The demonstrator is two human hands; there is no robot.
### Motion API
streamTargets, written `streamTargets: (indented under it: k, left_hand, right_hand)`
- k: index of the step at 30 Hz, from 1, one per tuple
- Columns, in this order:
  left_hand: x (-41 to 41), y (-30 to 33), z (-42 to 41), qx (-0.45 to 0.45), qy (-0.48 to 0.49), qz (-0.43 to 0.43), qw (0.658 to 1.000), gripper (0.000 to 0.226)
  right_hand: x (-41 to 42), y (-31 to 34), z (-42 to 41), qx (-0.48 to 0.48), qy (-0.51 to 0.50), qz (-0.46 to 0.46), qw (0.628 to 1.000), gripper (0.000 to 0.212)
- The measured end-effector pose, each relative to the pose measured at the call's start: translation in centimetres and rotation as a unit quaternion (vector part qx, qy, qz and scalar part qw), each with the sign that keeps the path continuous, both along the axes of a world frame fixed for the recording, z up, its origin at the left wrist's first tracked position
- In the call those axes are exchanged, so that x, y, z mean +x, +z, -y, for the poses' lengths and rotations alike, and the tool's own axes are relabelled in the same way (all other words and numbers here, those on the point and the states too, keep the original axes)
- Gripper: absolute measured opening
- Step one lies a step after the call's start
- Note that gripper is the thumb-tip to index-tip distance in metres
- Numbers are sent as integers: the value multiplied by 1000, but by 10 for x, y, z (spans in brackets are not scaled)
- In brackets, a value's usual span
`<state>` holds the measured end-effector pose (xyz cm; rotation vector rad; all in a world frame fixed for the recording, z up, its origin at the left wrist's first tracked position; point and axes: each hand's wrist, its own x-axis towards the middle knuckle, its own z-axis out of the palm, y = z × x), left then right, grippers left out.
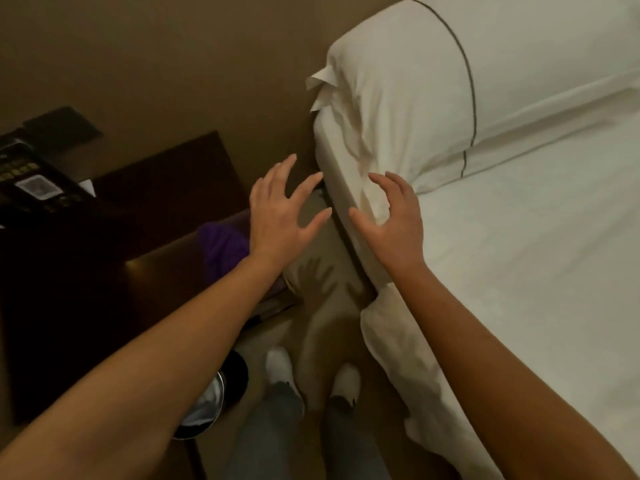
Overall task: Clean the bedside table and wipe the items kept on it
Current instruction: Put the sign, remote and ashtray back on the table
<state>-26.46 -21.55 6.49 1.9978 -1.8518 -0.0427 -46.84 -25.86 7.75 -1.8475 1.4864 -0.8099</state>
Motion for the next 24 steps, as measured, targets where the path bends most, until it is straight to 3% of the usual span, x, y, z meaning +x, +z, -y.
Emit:
streamTargets:
  k: [11,24]
  left_hand:
    - [-156,-40,3,32,-240,-64,968,53]
    - [-364,-86,-79,71,-465,-58,880,48]
  right_hand:
    - [-158,-19,-101,41,-243,26,969,59]
    - [-332,-59,-252,61,-455,32,888,56]
